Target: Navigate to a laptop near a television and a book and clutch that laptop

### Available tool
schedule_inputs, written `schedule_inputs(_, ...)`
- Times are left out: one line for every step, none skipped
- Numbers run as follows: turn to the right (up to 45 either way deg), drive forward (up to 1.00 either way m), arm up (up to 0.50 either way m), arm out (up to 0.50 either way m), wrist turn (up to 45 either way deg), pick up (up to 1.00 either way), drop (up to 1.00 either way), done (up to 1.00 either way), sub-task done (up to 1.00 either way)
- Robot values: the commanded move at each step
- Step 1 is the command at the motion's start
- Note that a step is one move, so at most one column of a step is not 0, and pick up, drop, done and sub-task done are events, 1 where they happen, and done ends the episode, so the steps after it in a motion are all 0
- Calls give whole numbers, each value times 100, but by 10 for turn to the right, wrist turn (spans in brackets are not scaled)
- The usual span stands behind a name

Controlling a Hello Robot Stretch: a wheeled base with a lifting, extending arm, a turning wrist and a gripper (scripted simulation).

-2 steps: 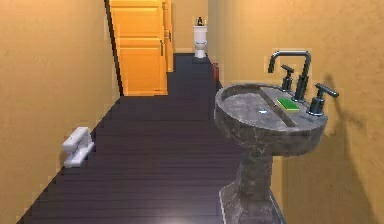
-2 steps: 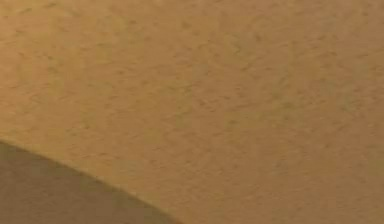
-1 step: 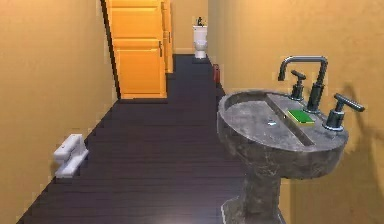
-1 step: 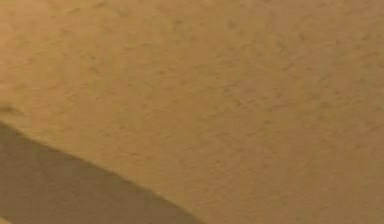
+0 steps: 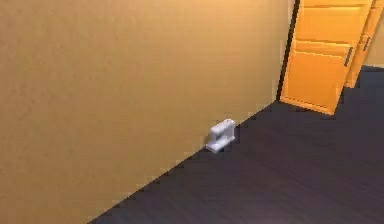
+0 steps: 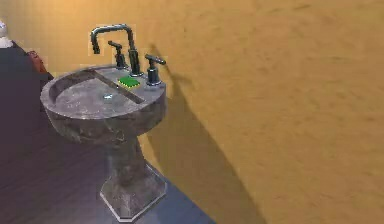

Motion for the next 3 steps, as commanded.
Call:
schedule_inputs(-450, 0, 0, 0, 0, 0, 0, 0, 0)
schedule_inputs(-450, 0, 0, 0, 0, 0, 0, 0, 0)
schedule_inputs(-330, 0, 0, 0, 0, 0, 0, 0, 0)
